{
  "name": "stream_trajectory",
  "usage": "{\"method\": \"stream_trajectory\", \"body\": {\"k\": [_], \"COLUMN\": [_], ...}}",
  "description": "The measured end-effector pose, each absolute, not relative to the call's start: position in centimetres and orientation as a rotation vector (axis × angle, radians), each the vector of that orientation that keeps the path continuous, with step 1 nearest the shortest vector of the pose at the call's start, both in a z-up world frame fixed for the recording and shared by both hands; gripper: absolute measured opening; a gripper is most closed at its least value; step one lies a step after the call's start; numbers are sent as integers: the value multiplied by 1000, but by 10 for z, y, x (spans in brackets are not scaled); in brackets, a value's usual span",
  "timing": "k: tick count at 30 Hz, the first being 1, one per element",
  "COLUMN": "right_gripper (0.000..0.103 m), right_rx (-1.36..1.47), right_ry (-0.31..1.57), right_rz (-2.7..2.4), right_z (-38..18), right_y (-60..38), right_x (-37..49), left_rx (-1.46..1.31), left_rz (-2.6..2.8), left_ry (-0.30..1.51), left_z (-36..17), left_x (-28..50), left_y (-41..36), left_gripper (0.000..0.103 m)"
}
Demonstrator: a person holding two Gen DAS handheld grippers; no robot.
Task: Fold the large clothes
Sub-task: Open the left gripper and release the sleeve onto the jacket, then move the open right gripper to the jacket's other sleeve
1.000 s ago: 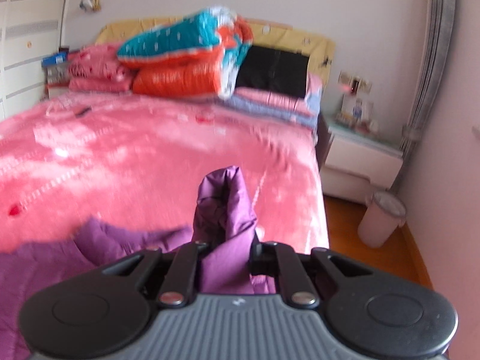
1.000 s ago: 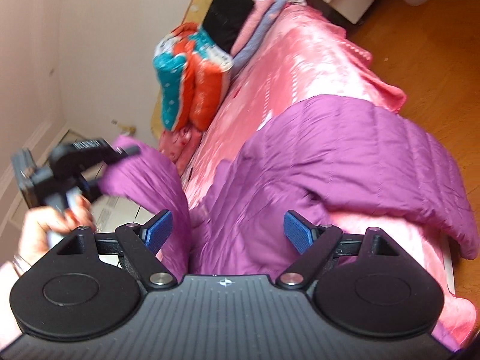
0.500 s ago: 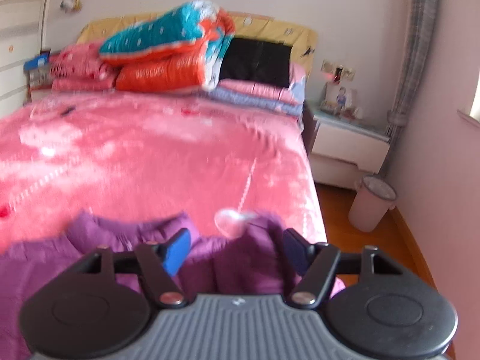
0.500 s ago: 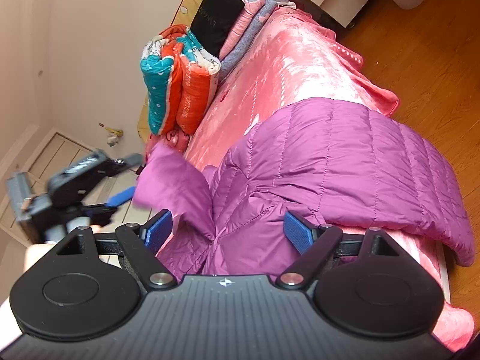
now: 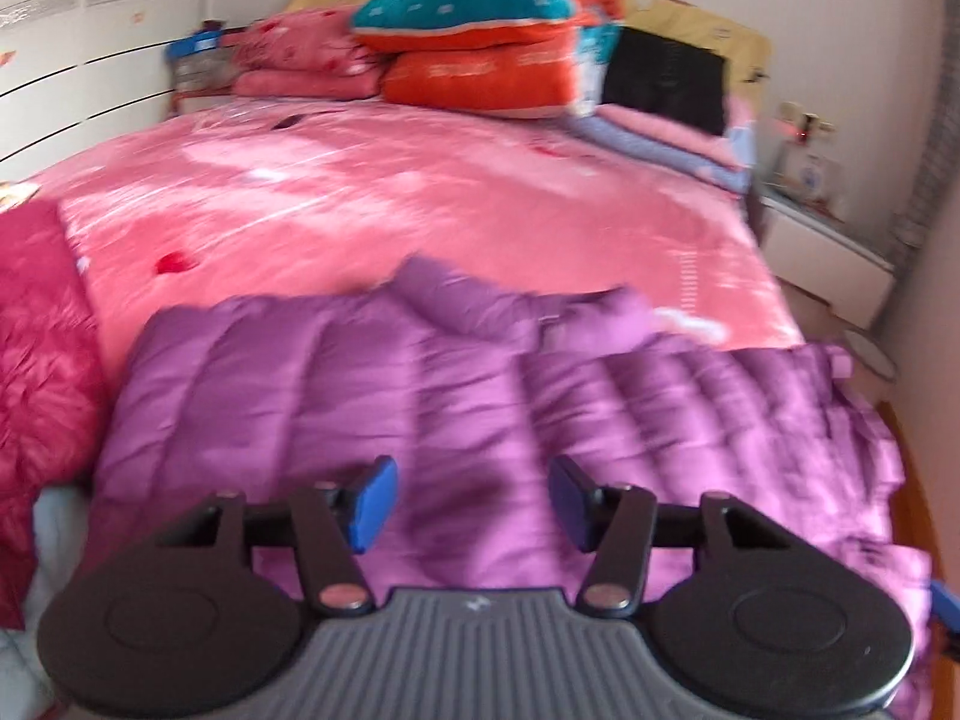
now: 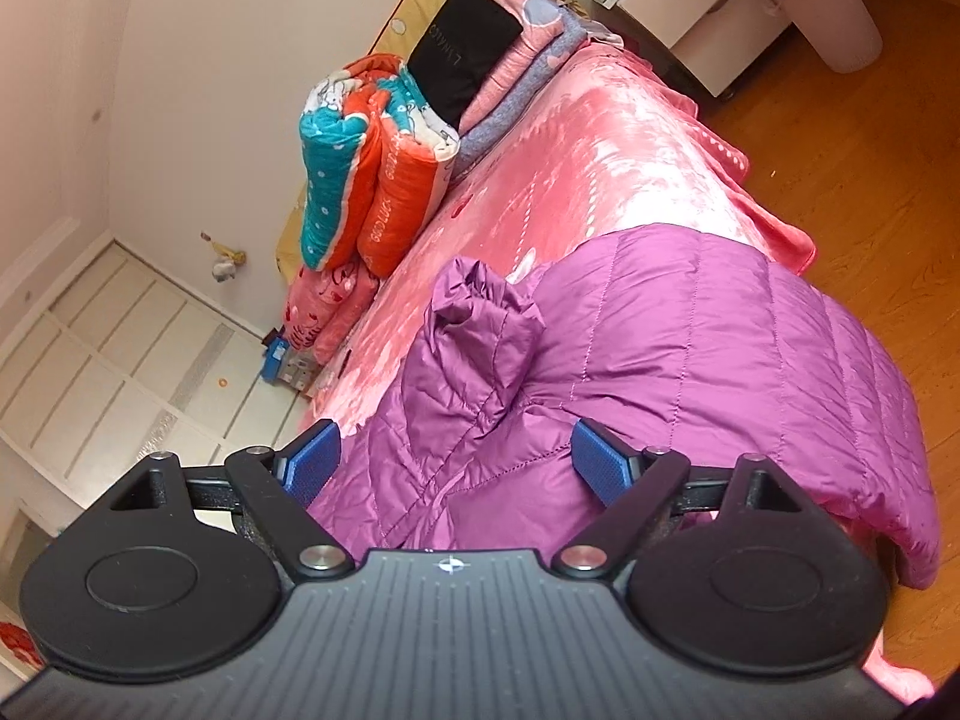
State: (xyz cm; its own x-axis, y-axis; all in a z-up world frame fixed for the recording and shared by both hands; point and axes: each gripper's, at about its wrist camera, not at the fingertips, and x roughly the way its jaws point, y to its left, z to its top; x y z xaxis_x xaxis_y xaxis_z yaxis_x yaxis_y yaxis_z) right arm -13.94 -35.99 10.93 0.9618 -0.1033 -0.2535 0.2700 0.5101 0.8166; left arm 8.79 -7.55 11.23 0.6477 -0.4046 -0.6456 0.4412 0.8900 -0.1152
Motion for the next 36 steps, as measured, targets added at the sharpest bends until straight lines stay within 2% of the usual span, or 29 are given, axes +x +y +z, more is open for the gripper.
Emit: {"method": "stream_trajectory", "body": {"k": [7,17,22,29,36], "right_gripper": [103,103,103,103,103], "right_rx": [944,900,894,903,936], "right_ry": [198,219,223,195,193], "right_rz": [-255,-278,-286,-325,-339], "right_z": [113,111,110,111,108], "right_y": [-355,-357,-358,-359,-367], "right_x": [-130,-122,-121,-128,-134], "left_rx": [112,215,204,144,110], "left_rz": [-354,-269,-299,-512,-539], "left_ry": [719,678,626,542,581], "left_z": [88,67,84,120,105], "left_x": [129,142,120,85,93], "left_y": [-57,-33,-37,-107,-207], "left_gripper": [44,44,44,46,51]}}
